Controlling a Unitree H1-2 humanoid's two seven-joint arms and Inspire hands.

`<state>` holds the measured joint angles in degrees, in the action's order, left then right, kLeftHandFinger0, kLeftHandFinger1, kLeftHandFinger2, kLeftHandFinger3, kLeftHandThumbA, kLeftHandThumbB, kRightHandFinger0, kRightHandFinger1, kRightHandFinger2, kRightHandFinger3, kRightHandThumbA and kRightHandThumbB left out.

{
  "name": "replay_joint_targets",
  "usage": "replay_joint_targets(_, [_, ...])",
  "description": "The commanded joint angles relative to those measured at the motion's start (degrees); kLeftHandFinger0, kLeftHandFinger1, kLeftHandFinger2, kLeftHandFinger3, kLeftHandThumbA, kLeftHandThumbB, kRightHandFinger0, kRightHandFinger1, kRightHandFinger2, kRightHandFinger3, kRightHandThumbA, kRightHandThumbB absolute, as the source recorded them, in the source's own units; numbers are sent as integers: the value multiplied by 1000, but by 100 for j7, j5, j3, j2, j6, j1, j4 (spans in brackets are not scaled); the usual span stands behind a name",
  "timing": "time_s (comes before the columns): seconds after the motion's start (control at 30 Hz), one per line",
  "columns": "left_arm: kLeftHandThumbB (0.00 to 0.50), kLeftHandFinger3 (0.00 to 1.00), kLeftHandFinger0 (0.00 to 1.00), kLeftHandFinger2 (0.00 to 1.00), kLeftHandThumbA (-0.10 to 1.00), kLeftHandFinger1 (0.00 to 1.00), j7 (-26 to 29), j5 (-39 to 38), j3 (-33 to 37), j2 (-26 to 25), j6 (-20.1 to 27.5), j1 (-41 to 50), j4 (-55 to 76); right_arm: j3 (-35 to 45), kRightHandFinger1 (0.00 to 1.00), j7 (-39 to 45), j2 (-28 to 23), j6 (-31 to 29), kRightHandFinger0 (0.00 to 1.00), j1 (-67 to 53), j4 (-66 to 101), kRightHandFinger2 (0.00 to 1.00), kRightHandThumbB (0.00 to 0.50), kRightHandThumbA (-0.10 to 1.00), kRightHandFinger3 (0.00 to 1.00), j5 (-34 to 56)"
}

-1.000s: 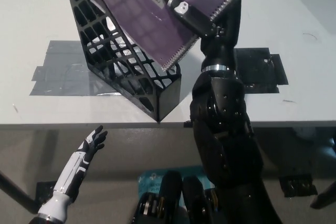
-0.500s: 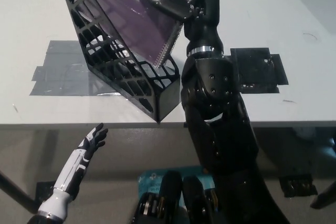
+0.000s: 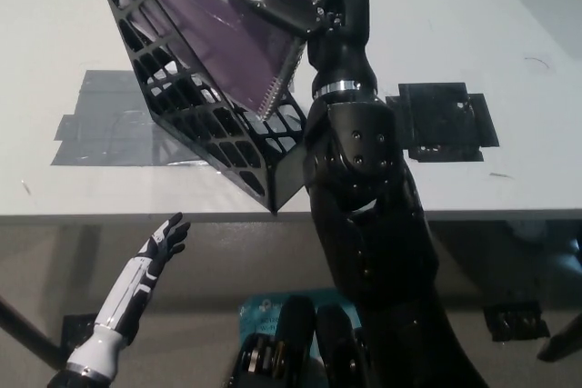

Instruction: A person hands a notebook to the robot and the robot grabs it with its right hand and places it in the magazine stand kept in the centre of the desk infront of it.

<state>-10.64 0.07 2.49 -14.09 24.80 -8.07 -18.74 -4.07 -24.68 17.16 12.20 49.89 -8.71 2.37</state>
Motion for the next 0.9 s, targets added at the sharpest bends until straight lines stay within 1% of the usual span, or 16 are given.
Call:
replay_joint_targets(0.0, [500,1000,1000,1000,1000,1000,-89,-91,-61,-138,132,-181,128,-60,7,177,100,59,247,436,30,15,0,637,27,-205])
replay_joint_targets(0.03, [500,1000,1000,1000,1000,1000,-98,-107,-62,-139,112,-185,147,-85,109,382,41,176,209,428,4,181,35,661,187,-101])
replay_joint_targets(0.07, [500,1000,1000,1000,1000,1000,-105,-134,-66,-133,84,-181,160,-171,346,564,-33,402,257,409,31,505,94,730,536,-83])
replay_joint_targets(0.1, [500,1000,1000,1000,1000,1000,-116,-161,-67,-127,79,-217,135,-261,825,751,-129,745,568,438,66,1000,224,761,1000,-68])
replay_joint_targets(0.13, [500,1000,1000,1000,1000,1000,-119,-166,-67,-125,79,-228,127,-276,825,793,-149,824,568,448,74,1000,224,761,1000,-63])
replay_joint_targets(0.17, [500,1000,1000,1000,1000,1000,-124,-175,-68,-126,87,-233,110,-381,1000,943,-234,1107,1000,483,118,1000,259,734,1000,-75])
replay_joint_targets(0.2, [500,1000,1000,1000,1000,1000,-134,-193,-70,-126,86,-240,108,-459,1000,1064,-302,1254,1000,503,153,1000,265,699,1000,-80])
replay_joint_targets(0.23, [500,1000,1000,1000,1000,1000,-137,-198,-71,-127,86,-243,108,-476,1000,1088,-317,1269,1000,505,158,1000,262,698,1000,-82])
replay_joint_targets(0.33, [500,1000,1000,1000,1000,1000,-102,-132,-71,-139,25,-262,132,-453,1000,1089,-336,1230,1000,531,117,1000,217,568,1000,-84])
replay_joint_targets(0.43, [500,1000,1000,1000,1000,1000,-111,-125,-70,-159,5,-306,140,-465,1000,1079,-376,1321,1000,589,133,1000,203,552,1000,-186])
replay_joint_targets(0.53, [500,1000,1000,1000,1000,1000,-100,-110,-69,-158,-37,-300,184,-469,1000,1089,-396,1418,1000,590,187,1000,198,585,1000,-254])
replay_joint_targets(0.6, [500,1000,1000,1000,1000,1000,-90,-94,-64,-157,-25,-313,164,-439,1000,1092,-392,1469,1000,589,241,1000,223,689,1000,-275])
replay_joint_targets(0.63, [500,1000,1000,1000,1000,1000,-91,-95,-61,-156,-8,-323,146,-430,1000,1094,-390,1473,1000,589,254,1000,223,689,1000,-282])
replay_joint_targets(0.67, [500,1000,1000,1000,1000,1000,-104,-112,-58,-157,43,-343,93,-407,1000,1096,-377,1473,1000,584,286,1000,240,749,1000,-295])
replay_joint_targets(0.8, [500,1000,1000,1000,1000,1000,-106,-149,-65,-142,-3,-334,111,-438,1000,1112,-412,1432,1000,574,400,1000,242,846,1000,-419])
replay_joint_targets(0.87, [500,1000,1000,1000,1000,1000,-92,-128,-66,-141,7,-347,103,-481,1000,1163,-491,1324,1000,582,478,1000,249,944,1000,-480])
